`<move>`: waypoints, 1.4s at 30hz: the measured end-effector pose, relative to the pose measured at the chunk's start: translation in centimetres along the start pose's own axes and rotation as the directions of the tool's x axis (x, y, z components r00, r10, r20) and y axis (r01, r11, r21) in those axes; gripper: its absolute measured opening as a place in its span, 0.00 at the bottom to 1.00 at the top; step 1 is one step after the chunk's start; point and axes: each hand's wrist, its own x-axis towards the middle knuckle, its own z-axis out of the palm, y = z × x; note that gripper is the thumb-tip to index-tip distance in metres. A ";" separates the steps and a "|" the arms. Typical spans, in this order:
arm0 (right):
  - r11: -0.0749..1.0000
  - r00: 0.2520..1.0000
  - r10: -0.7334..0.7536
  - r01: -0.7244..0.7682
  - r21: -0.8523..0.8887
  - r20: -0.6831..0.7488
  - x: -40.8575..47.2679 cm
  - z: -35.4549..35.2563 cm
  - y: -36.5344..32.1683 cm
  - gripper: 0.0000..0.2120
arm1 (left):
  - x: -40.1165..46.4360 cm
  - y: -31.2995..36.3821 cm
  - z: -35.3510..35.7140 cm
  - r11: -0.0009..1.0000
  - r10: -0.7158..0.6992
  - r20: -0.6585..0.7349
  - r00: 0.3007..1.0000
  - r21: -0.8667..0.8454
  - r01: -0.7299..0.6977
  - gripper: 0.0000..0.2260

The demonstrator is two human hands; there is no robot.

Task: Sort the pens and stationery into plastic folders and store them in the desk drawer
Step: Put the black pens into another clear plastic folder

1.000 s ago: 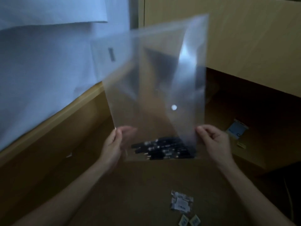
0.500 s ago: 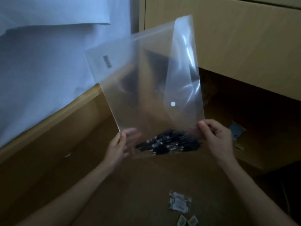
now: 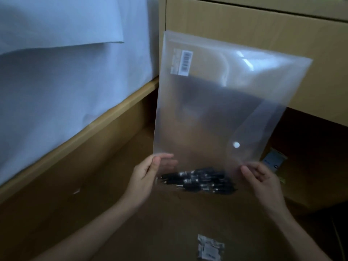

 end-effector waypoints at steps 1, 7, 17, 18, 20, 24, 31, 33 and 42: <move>1.000 1.000 -0.001 0.001 -0.003 -0.003 0.1 0.0 -0.1 0.10 | 0.3 0.4 -0.1 1.000 0.011 0.002 1.000 0.009 -0.011 0.15; 0.998 0.998 -0.062 0.062 -0.030 0.013 2.2 -0.6 -3.5 0.13 | 3.6 4.4 -0.8 0.996 0.048 -0.016 0.999 0.073 -0.047 0.14; 0.998 0.997 0.042 -0.040 0.038 -0.066 3.8 -3.4 -21.4 0.07 | 5.5 20.2 -0.2 0.984 -0.180 -0.210 0.961 -0.048 0.173 0.16; 0.996 0.995 0.068 -0.064 0.055 -0.077 4.2 -3.7 -23.5 0.06 | 5.4 22.1 -0.1 0.976 -0.217 -0.223 0.950 -0.064 0.208 0.16; 0.991 0.990 0.109 -0.100 0.093 -0.088 5.0 -4.3 -27.5 0.06 | 5.2 26.0 -0.1 0.959 -0.281 -0.254 0.925 -0.098 0.265 0.16; 0.983 0.993 0.110 -0.103 0.153 -0.042 6.8 -4.4 -35.9 0.05 | 5.3 34.0 -1.1 0.929 -0.368 -0.312 0.876 -0.163 0.332 0.16; 0.975 0.983 0.144 -0.161 0.156 0.111 9.5 -1.3 -47.2 0.18 | 7.1 44.8 -7.0 0.943 -0.334 -0.413 0.847 -0.140 0.304 0.14; 0.977 0.984 0.121 -0.141 0.158 0.132 10.0 0.6 -50.3 0.03 | 7.4 47.0 -9.0 0.946 -0.323 -0.440 0.838 -0.133 0.295 0.13; 0.974 0.950 0.137 -0.181 0.136 0.282 11.1 10.4 -57.6 0.11 | 5.6 52.1 -17.9 0.933 -0.330 -0.637 0.696 -0.112 0.341 0.11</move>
